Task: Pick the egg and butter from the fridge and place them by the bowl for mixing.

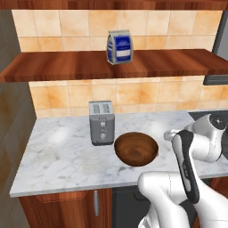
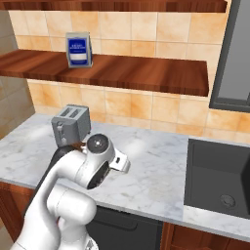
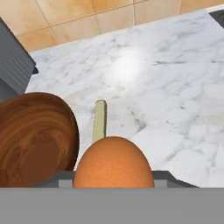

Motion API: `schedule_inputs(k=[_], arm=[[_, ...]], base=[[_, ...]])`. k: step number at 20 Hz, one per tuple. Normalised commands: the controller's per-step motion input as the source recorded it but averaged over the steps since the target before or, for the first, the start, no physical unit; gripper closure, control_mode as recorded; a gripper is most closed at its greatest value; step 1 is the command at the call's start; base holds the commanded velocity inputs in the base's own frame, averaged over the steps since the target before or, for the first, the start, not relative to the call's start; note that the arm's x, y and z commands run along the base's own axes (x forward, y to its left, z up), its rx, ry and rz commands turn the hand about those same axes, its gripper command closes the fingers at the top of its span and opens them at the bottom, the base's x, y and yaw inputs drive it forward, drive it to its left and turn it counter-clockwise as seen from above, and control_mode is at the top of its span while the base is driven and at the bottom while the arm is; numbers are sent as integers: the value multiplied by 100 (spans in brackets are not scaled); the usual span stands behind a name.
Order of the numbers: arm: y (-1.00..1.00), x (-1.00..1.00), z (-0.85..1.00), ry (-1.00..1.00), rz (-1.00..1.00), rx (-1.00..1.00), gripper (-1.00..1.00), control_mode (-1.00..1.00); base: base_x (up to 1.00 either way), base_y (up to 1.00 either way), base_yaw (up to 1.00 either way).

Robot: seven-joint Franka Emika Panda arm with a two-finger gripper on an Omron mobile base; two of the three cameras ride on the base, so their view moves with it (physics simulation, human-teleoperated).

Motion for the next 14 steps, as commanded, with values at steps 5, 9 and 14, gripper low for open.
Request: schedule_inputs(k=[5, 9, 14], arm=[[0, 38, -47, 0, 0, 0, 100, -100], [-2, 42, -45, 1, 0, 0, 100, -100], [-1, 38, -40, 6, 0, 0, 100, -100]], base=[[0, 0, 0], [0, 0, 0], [0, 0, 0]])
